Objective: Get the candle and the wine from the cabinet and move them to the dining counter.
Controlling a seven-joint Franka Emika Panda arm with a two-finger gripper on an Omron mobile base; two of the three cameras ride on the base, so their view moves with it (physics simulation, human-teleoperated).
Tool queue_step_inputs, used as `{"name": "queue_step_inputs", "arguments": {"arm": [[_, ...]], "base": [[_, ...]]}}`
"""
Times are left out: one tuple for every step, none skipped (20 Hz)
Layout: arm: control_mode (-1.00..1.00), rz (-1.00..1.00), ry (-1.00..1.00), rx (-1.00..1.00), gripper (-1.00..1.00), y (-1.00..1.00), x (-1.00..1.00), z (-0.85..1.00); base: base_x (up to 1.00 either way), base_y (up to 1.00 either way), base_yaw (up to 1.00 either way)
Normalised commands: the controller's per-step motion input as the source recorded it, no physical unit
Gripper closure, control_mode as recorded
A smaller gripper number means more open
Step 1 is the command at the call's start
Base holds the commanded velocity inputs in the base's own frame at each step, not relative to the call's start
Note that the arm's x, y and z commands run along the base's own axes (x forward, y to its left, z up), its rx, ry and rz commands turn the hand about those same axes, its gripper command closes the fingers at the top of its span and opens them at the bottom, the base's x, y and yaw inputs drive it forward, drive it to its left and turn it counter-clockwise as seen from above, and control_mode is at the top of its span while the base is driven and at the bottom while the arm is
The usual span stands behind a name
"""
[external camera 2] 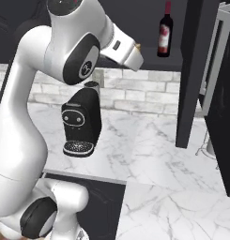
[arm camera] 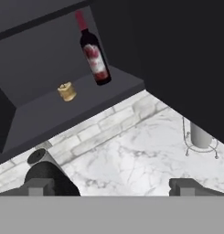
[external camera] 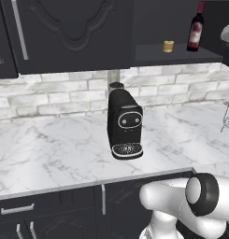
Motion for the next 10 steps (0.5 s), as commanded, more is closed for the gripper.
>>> {"name": "queue_step_inputs", "arguments": {"arm": [[-1.00,0.01,-0.02,-0.07,-1.00,0.00,0.08,0.00],[-1.00,0.03,-0.02,-0.08,-1.00,0.00,0.11,0.00],[-1.00,0.11,0.00,-0.06,-1.00,0.06,0.29,0.00],[-1.00,0.15,0.00,-0.03,-1.00,0.11,0.41,-0.03],[-1.00,0.17,0.00,0.00,-1.00,0.23,0.50,-0.10],[-1.00,0.19,0.00,0.00,-1.00,0.26,0.56,-0.13],[-1.00,0.19,0.00,0.00,-1.00,0.33,0.63,-0.17],[-1.00,0.20,0.00,0.00,-1.00,0.35,0.64,-0.19],[-1.00,0.21,0.00,0.00,-1.00,0.28,0.66,-0.18],[-1.00,0.21,0.00,0.00,-1.00,0.26,0.66,-0.17]], "base": [[0.00,0.00,0.00],[0.00,0.00,0.00],[0.00,0.00,0.00],[0.00,0.00,0.00],[0.00,0.00,0.00],[0.00,0.00,0.00],[0.00,0.00,0.00],[0.00,0.00,0.00],[0.00,0.00,0.00],[0.00,0.00,0.00]]}}
